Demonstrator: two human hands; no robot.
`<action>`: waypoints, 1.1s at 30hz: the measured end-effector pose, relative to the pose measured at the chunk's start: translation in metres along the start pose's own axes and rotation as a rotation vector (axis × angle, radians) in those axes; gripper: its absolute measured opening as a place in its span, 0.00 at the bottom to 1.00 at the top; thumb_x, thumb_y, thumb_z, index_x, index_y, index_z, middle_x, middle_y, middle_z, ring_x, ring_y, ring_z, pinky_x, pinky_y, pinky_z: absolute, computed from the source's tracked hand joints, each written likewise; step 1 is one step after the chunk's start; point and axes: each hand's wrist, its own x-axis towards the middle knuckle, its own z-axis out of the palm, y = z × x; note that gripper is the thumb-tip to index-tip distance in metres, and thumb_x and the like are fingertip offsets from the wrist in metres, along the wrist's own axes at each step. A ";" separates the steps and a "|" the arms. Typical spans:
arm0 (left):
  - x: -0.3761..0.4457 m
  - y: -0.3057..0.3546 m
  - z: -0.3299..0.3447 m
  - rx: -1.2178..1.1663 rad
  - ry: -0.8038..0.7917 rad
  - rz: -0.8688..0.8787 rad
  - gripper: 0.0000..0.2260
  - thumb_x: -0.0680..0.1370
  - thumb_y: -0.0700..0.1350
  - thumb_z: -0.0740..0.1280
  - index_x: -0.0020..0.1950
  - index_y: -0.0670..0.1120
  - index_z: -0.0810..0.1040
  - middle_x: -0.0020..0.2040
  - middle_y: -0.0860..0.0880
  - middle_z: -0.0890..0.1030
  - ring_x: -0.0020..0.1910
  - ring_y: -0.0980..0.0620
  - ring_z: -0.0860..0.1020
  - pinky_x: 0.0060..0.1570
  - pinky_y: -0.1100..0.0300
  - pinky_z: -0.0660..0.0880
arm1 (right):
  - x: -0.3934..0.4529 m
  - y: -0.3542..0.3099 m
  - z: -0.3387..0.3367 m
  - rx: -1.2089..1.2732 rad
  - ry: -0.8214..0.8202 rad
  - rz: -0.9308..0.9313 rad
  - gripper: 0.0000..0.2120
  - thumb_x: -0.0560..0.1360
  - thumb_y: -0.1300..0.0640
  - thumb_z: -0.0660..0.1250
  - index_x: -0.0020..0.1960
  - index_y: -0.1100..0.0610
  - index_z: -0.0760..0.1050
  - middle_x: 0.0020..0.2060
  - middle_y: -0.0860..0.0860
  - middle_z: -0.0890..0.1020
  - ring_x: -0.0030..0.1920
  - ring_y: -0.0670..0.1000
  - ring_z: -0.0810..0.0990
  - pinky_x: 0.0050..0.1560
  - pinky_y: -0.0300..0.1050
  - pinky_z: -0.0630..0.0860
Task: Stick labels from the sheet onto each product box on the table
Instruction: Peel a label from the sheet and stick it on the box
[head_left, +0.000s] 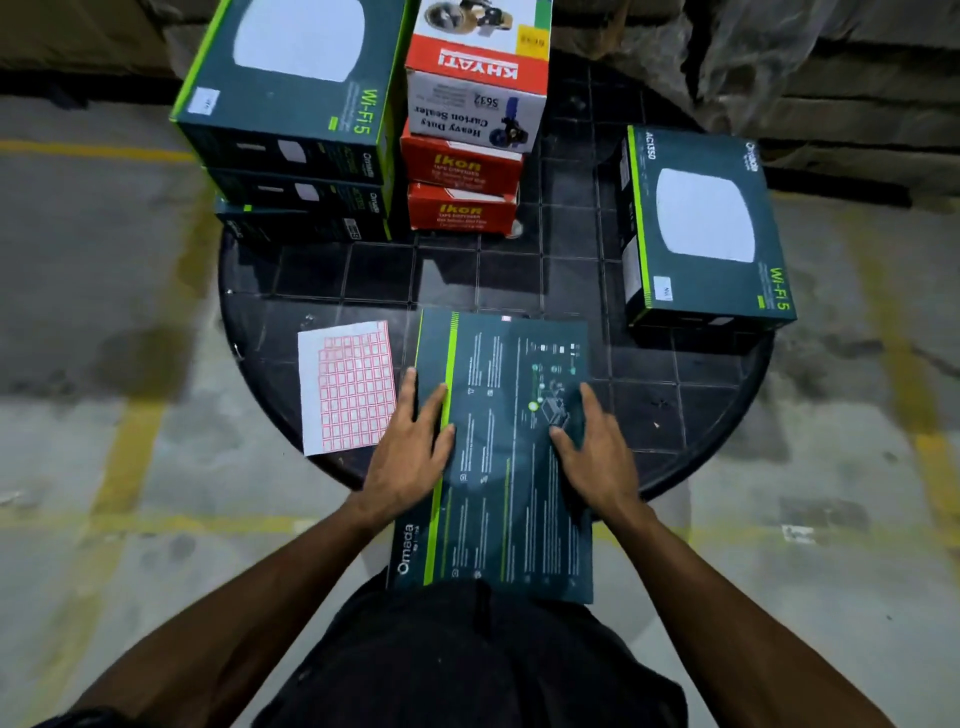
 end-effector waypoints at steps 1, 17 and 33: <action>-0.010 0.001 -0.001 -0.014 -0.024 -0.008 0.26 0.83 0.53 0.56 0.79 0.51 0.54 0.80 0.46 0.39 0.77 0.44 0.55 0.69 0.49 0.64 | -0.005 0.001 0.001 -0.032 -0.018 -0.021 0.34 0.80 0.43 0.61 0.80 0.46 0.47 0.71 0.58 0.67 0.66 0.61 0.71 0.60 0.55 0.72; 0.035 0.028 -0.018 -0.085 -0.067 -0.129 0.29 0.83 0.47 0.59 0.80 0.53 0.49 0.78 0.40 0.51 0.70 0.40 0.67 0.67 0.47 0.68 | 0.024 -0.010 -0.012 -0.049 -0.017 -0.044 0.33 0.80 0.47 0.62 0.80 0.47 0.49 0.75 0.59 0.59 0.71 0.64 0.64 0.68 0.57 0.68; 0.006 -0.015 -0.003 0.362 -0.098 0.160 0.40 0.75 0.72 0.44 0.79 0.50 0.44 0.78 0.47 0.37 0.76 0.45 0.36 0.74 0.49 0.46 | 0.030 0.000 -0.012 -0.484 -0.162 -0.377 0.42 0.74 0.29 0.57 0.79 0.44 0.43 0.78 0.55 0.35 0.78 0.57 0.35 0.76 0.54 0.49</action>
